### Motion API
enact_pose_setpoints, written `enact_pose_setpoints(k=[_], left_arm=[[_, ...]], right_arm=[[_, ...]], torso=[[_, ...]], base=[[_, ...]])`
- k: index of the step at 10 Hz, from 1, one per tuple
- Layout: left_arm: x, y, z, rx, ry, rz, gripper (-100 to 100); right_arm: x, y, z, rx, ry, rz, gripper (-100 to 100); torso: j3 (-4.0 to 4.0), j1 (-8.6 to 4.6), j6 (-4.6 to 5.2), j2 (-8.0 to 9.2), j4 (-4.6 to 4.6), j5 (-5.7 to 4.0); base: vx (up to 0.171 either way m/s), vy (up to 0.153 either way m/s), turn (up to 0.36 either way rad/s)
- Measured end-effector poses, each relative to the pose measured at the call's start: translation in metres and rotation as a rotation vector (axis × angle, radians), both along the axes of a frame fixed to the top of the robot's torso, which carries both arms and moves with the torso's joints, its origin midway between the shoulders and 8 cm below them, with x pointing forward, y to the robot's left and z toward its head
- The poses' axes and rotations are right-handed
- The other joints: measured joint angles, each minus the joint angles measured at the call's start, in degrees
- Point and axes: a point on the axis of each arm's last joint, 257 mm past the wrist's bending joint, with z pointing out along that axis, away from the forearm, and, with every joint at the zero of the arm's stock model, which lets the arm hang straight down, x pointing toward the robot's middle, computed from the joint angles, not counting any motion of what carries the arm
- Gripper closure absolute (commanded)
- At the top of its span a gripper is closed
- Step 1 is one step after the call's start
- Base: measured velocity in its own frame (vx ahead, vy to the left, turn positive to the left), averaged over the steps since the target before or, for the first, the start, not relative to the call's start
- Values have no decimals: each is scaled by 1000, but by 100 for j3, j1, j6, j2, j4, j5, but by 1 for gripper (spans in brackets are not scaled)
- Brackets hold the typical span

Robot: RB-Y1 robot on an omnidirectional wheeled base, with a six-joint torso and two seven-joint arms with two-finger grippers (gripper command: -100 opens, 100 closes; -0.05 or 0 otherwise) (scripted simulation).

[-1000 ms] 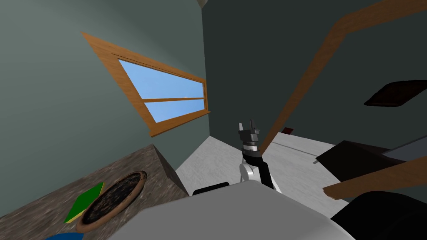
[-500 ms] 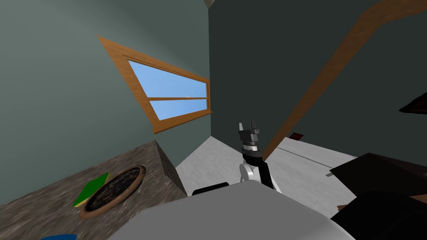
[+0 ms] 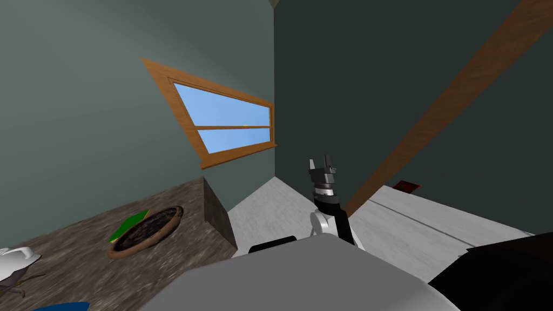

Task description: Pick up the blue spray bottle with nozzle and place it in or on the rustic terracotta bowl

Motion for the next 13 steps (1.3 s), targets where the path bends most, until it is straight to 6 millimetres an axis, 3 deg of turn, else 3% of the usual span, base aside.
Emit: enact_pose_setpoints(k=[2, 4, 10, 13], left_arm=[[-3, -4, 13, -7, -13, -2, 100], [-8, -3, 22, -15, -9, 12, 100], [-49, 26, 39, -11, 73, 118, 100], [-57, 34, 52, -4, 103, 144, 100]], right_arm=[[0, 0, 0, 0, 0, 0, 0], [0, 0, 0, 0, 0, 0, 0], [0, 0, 0, -1, 0, 0, 0], [0, 0, 0, -1, 0, 0, 0]], torso=[[-4, 15, 1, -6, -2, 3], [-19, 70, 9, -32, -8, 14], [-56, 148, 17, -85, -29, 34], [-57, 172, 30, -86, -31, 35]], base=[[14, -137, 81], [70, -9, -91], [112, 90, -183], [75, 174, -212]])
